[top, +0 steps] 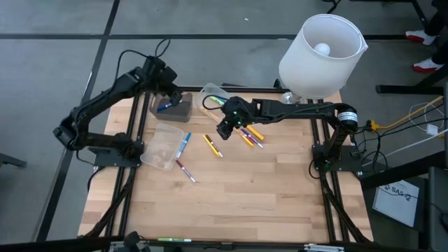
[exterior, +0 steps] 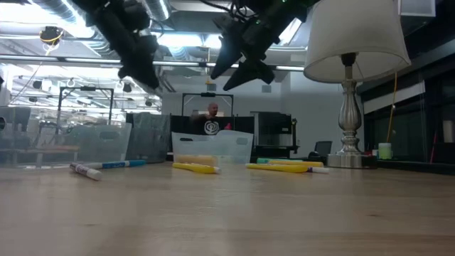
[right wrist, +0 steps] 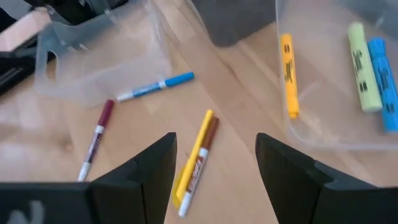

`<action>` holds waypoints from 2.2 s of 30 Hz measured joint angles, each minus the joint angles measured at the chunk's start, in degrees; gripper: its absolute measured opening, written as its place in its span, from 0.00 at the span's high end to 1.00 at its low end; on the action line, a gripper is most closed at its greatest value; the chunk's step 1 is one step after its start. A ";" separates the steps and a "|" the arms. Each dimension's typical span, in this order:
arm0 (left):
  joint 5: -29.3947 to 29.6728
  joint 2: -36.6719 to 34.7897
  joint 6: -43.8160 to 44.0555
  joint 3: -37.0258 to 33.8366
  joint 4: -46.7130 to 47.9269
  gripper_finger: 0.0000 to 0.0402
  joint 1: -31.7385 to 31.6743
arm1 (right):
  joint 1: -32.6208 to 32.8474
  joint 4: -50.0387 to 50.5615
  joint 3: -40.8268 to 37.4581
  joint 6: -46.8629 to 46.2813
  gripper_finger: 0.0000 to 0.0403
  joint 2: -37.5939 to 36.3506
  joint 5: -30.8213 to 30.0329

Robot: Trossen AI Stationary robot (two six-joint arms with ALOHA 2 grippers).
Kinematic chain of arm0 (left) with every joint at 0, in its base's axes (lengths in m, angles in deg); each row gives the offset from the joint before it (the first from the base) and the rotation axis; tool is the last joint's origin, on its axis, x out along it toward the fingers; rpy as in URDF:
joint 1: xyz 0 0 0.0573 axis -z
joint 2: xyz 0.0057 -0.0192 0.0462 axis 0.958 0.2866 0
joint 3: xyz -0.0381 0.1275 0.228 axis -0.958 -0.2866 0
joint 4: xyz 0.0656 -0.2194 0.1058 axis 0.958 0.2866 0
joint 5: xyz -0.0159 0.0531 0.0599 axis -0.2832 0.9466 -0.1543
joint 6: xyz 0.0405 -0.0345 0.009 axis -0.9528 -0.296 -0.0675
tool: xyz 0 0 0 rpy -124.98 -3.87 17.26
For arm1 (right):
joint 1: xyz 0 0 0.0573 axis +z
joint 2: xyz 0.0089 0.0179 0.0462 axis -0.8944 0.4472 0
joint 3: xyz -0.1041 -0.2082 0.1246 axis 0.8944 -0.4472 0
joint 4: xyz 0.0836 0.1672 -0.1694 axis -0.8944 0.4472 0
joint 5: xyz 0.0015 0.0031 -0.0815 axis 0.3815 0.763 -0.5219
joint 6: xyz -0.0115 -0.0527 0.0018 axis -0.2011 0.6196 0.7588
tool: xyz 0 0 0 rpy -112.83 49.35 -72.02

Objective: Pick & Place Markers
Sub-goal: Put the violet marker into the black bin

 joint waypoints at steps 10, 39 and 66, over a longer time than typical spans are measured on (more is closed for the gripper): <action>-5.24 -0.49 4.60 0.02 -8.11 0.80 9.78 | -0.01 5.22 -2.98 -5.36 0.46 0.07 -0.03; -0.28 -0.49 4.60 0.02 -15.64 0.81 30.24 | -0.05 7.21 -23.19 -15.40 0.63 0.04 -6.43; 0.59 -0.45 4.61 0.02 -15.56 0.81 30.45 | -0.07 4.86 -25.66 -8.29 0.73 2.62 -5.93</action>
